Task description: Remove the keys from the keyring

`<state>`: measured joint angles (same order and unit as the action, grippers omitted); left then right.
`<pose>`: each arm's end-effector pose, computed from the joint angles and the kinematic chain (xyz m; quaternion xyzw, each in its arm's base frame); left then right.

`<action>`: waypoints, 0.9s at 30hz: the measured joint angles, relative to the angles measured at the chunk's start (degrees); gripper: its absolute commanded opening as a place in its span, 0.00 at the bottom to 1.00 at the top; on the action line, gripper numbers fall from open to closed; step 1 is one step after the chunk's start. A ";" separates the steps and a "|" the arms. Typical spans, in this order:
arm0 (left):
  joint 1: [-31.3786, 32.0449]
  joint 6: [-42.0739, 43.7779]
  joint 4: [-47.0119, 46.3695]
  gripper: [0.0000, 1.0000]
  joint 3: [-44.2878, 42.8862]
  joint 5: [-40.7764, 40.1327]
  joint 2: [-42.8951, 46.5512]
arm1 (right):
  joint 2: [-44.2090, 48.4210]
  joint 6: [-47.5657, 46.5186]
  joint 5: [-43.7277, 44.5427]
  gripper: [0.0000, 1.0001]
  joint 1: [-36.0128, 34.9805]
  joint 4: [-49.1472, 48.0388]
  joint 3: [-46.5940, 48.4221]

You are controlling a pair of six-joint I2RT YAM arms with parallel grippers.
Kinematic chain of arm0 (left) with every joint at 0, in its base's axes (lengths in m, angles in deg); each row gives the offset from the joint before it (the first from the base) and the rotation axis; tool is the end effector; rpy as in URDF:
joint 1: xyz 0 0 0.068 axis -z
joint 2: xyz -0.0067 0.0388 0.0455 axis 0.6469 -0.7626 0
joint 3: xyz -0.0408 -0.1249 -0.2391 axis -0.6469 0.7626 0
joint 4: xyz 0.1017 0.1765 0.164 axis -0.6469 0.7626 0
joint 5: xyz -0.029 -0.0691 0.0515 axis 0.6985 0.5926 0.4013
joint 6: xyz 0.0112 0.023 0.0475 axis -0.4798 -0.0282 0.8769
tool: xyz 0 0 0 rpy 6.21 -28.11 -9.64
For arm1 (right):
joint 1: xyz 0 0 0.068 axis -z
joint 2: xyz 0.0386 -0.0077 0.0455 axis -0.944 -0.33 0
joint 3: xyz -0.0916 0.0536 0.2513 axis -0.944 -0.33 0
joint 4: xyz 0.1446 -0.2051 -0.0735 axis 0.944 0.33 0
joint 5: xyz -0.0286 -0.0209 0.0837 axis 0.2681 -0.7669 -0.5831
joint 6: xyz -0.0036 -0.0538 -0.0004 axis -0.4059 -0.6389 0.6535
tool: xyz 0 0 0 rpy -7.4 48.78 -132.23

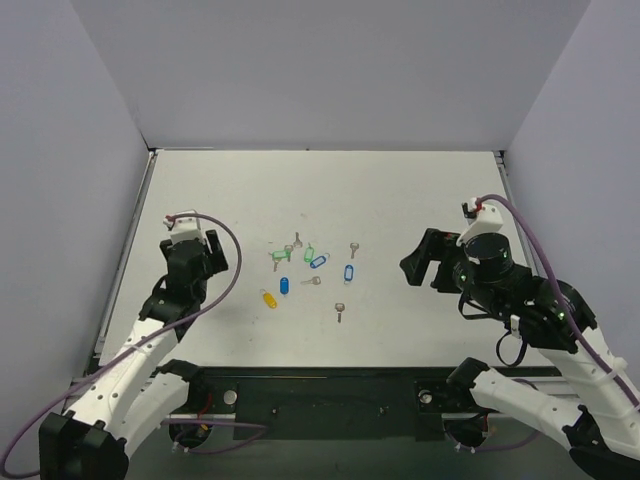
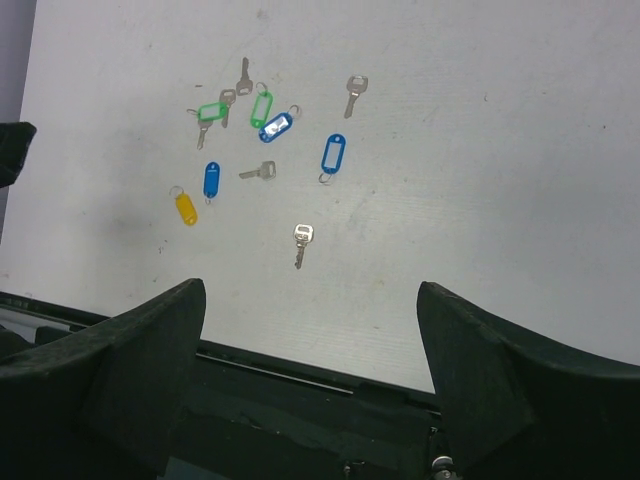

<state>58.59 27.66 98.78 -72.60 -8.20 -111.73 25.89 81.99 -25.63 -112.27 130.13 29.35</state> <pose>0.1836 -0.0449 0.2686 -0.1096 0.8210 0.0116 0.5601 0.1073 0.0862 0.4223 0.0137 0.8200 0.2944 0.4907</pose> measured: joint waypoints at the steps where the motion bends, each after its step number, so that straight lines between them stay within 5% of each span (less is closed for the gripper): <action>1: -0.66 0.37 -2.71 0.76 2.47 -1.27 -0.31 | 0.13 0.02 -0.15 0.82 0.00 0.00 0.00; 12: -15.06 2.12 -27.63 0.76 10.75 -1.62 -17.49 | 7.08 0.35 0.81 0.89 0.00 -2.97 -4.35; 27: -16.59 8.79 -64.26 0.76 19.34 11.26 -36.76 | 12.74 6.32 18.71 0.90 0.00 -5.31 -14.43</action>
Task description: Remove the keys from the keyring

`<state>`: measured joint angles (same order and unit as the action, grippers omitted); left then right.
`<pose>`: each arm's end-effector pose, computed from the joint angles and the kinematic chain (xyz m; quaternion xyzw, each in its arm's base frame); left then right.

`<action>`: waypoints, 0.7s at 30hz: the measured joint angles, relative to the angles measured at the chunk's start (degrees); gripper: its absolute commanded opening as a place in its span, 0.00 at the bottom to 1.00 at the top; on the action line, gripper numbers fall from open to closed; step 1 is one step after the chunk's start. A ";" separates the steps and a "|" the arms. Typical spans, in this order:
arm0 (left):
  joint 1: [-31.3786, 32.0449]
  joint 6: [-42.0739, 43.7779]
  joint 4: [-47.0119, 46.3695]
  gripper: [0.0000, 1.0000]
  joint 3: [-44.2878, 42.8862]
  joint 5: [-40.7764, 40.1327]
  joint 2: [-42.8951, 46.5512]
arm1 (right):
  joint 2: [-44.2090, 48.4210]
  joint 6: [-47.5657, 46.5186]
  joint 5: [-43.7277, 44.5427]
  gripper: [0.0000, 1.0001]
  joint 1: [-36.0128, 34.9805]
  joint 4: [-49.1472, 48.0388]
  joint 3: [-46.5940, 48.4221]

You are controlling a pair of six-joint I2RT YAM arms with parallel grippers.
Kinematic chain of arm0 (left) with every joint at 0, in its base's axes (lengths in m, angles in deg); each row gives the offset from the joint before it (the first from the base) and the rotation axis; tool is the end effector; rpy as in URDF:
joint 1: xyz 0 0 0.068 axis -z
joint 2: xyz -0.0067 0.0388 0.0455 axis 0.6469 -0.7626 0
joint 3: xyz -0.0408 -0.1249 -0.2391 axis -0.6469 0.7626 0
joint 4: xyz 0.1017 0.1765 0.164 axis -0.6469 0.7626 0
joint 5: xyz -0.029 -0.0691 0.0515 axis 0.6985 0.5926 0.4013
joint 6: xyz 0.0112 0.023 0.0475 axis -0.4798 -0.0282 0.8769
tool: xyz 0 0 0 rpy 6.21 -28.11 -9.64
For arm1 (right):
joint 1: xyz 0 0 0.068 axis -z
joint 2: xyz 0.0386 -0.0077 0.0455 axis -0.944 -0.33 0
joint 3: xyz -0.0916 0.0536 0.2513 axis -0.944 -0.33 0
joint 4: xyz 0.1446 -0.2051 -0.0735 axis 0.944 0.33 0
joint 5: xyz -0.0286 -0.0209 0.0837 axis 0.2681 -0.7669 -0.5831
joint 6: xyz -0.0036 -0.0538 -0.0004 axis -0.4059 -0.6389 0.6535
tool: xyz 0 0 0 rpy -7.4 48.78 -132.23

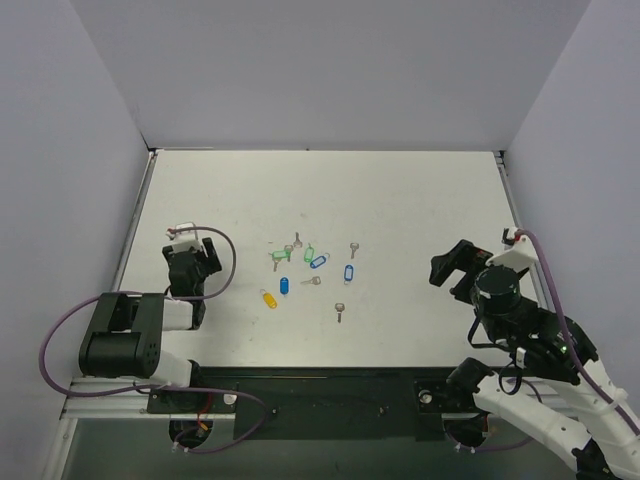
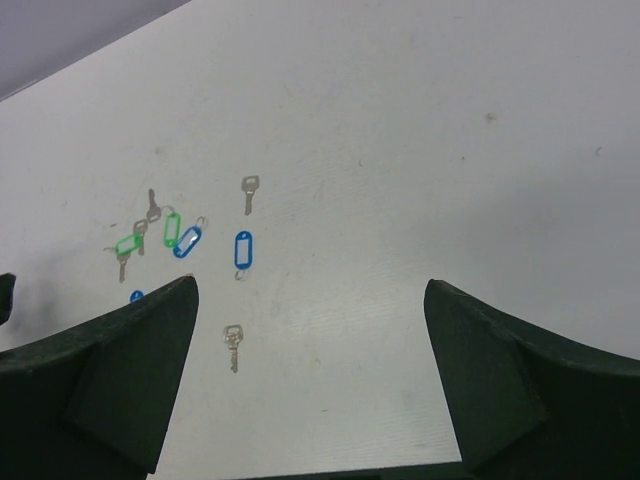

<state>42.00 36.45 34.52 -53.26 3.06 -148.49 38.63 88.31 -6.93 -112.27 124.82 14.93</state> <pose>0.2408 0.0013 0.1399 -0.1181 0.7878 0.0426 0.6030 0.0886 0.0551 0.3792 0.1565 0.7761 0.2321 0.5651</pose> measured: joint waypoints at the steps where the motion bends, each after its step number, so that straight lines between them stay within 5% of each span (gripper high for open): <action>1: 0.11 0.26 -0.42 0.76 0.28 0.59 -0.33 | 0.11 0.02 1.22 0.91 0.00 -0.15 -0.42; 2: 0.28 0.66 -1.16 0.86 0.57 0.98 -0.48 | 0.17 0.09 2.91 0.91 0.00 -0.57 -1.16; 11: 1.55 2.25 -5.14 0.88 0.61 1.62 -0.50 | -8.61 -1.90 19.89 0.91 0.00 -3.80 -7.37; 16: 1.57 2.64 -5.35 0.88 0.61 1.62 -0.50 | -11.74 -13.55 23.58 0.93 2.56 -19.17 -17.97; 21: 1.57 2.75 -5.38 0.88 0.61 1.62 -0.50 | -12.17 -27.02 15.98 0.97 14.19 -37.03 -30.36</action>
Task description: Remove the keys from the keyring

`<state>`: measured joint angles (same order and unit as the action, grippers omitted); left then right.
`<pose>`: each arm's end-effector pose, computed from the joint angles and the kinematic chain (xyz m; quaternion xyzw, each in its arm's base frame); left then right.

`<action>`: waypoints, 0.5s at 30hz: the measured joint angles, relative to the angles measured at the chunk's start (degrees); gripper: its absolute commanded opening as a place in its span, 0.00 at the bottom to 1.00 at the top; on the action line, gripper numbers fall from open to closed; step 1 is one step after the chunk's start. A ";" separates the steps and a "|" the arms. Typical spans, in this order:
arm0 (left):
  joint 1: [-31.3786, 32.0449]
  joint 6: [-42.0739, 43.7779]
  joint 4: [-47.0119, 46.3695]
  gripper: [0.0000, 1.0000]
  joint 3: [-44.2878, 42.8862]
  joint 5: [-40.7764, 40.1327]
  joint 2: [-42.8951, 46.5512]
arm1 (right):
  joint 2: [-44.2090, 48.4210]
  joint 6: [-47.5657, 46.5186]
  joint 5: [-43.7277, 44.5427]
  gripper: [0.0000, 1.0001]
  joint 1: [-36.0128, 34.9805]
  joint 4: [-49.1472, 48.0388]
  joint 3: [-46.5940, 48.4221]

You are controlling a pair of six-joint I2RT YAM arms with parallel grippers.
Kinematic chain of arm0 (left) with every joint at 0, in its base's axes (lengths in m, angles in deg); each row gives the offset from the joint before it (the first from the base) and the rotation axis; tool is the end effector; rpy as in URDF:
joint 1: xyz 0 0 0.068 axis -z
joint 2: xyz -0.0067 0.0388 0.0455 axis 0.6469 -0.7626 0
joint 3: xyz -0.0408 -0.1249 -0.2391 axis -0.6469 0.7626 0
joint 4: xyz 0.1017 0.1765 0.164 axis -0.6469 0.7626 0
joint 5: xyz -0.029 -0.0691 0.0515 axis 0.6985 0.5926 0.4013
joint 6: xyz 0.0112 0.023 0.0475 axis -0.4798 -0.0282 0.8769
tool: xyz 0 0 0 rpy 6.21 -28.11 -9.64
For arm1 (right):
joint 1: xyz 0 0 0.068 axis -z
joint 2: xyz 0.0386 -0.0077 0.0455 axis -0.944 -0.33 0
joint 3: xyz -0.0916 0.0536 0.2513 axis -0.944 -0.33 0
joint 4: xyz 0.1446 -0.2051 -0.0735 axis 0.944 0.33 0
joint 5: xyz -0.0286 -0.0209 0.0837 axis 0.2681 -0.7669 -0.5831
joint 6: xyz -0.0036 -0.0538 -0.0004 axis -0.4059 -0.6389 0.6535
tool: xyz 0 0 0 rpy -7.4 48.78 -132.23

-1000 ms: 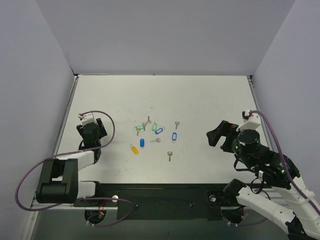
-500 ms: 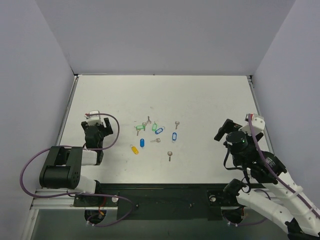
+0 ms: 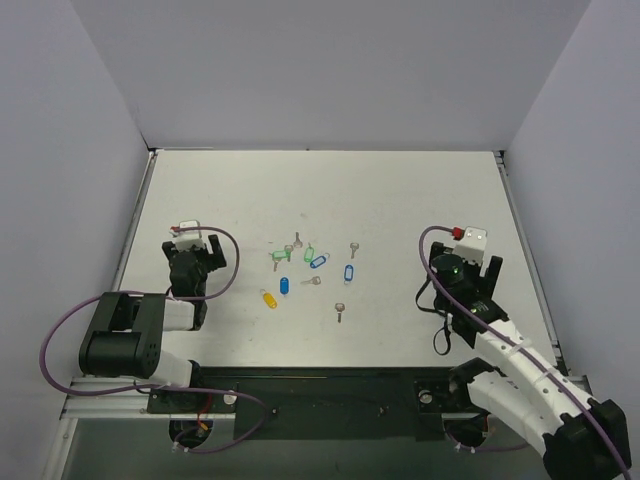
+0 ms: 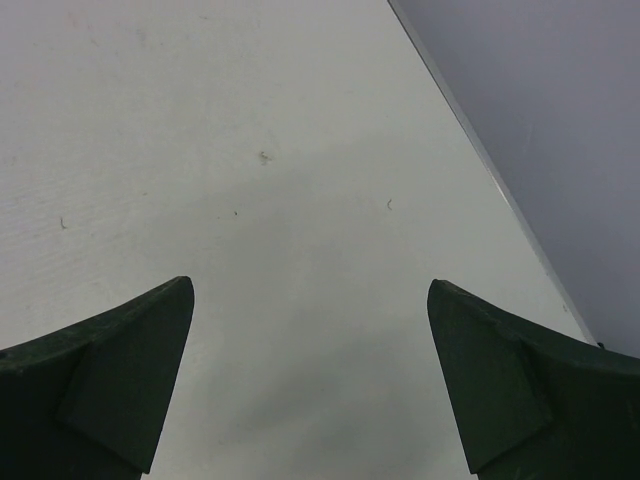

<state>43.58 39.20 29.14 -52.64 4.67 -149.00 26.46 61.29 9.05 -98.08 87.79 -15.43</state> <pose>0.2411 -0.0063 0.1451 -0.0825 0.7704 0.0329 0.6314 0.1698 0.0593 0.2387 0.1330 0.7849 -0.1132 0.5945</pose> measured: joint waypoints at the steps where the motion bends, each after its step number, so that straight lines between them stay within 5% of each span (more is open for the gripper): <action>1: 0.00 0.02 -0.02 0.88 0.00 0.00 0.00 | -0.76 -1.40 -1.51 0.98 2.03 -2.95 -1.09; 6: 0.00 0.11 -0.02 0.89 0.00 0.02 0.00 | -8.41 -8.79 -11.08 1.00 10.69 -22.73 -8.81; 15: 0.00 0.15 -0.15 0.89 0.00 0.04 -0.02 | -25.83 -12.50 -14.29 1.00 16.70 -57.70 -18.99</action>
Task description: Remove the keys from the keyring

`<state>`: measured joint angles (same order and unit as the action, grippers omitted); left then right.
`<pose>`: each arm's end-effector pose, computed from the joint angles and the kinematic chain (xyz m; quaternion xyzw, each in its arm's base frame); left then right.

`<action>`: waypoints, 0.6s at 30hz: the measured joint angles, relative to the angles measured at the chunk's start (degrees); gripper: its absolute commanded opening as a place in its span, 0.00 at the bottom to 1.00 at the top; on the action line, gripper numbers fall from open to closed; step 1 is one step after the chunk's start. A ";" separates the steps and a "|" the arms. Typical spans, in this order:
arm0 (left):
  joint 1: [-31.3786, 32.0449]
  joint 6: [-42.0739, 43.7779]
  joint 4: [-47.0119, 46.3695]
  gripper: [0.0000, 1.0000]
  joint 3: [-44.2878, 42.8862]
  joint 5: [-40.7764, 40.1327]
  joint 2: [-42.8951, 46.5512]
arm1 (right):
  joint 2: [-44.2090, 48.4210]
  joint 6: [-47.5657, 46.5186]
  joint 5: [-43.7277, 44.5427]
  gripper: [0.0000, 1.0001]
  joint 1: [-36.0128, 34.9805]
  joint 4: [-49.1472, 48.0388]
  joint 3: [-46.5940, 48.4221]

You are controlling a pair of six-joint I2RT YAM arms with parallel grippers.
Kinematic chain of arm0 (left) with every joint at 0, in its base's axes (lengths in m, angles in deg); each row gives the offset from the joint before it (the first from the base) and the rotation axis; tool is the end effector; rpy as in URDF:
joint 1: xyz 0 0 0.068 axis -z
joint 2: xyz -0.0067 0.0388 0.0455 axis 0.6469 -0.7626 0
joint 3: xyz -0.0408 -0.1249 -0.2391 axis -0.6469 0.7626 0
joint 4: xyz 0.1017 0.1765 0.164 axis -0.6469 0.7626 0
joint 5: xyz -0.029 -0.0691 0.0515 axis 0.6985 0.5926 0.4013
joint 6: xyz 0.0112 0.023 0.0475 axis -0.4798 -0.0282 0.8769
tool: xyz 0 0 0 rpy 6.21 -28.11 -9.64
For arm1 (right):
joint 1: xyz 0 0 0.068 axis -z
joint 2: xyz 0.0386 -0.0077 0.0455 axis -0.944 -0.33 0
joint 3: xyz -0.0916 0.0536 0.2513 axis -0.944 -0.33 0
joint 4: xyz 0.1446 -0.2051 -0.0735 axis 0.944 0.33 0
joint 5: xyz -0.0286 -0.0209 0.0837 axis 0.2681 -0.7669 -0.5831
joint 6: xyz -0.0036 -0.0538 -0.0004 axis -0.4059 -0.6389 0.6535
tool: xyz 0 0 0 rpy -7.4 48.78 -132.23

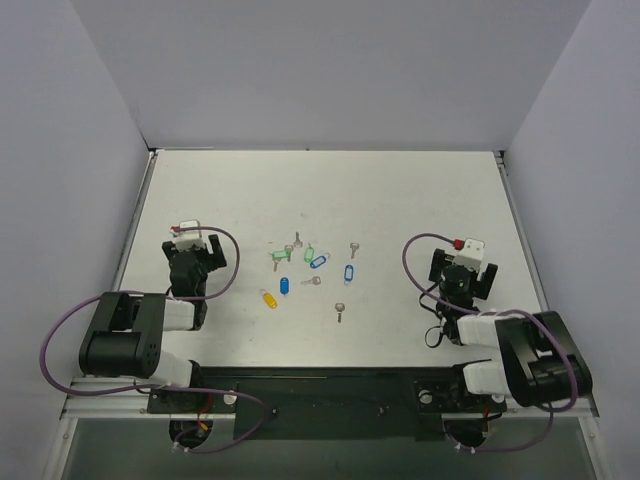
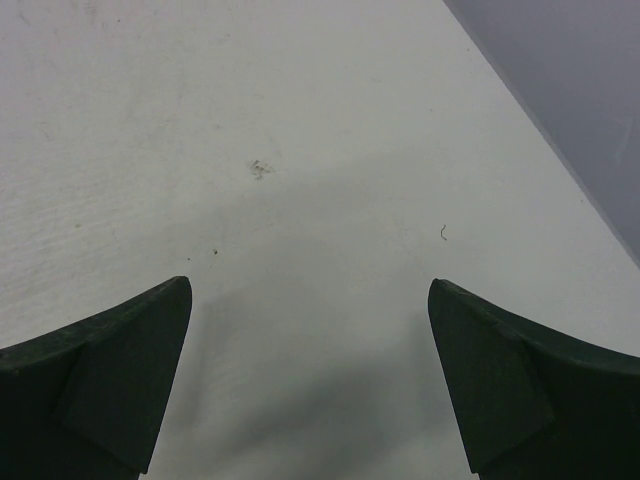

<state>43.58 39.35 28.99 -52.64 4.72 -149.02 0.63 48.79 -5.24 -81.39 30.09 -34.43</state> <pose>0.2411 -0.0064 0.1453 -0.0813 0.7698 0.0333 0.6322 0.1990 0.0187 0.1512 0.1225 0.7457 -0.1314 0.6416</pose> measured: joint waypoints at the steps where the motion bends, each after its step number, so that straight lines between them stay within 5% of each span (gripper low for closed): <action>1: 0.00 0.00 -0.07 0.89 0.00 0.04 0.00 | -2.89 -0.07 -0.22 1.00 0.48 -4.02 -0.50; 18: 0.00 0.00 -0.22 0.89 0.00 0.13 0.00 | -7.65 3.39 -7.78 1.00 6.93 -3.82 6.49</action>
<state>43.58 39.35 28.77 -52.64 4.85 -149.02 -7.02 52.18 -13.02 -74.46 26.27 -27.93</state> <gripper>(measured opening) 0.893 1.000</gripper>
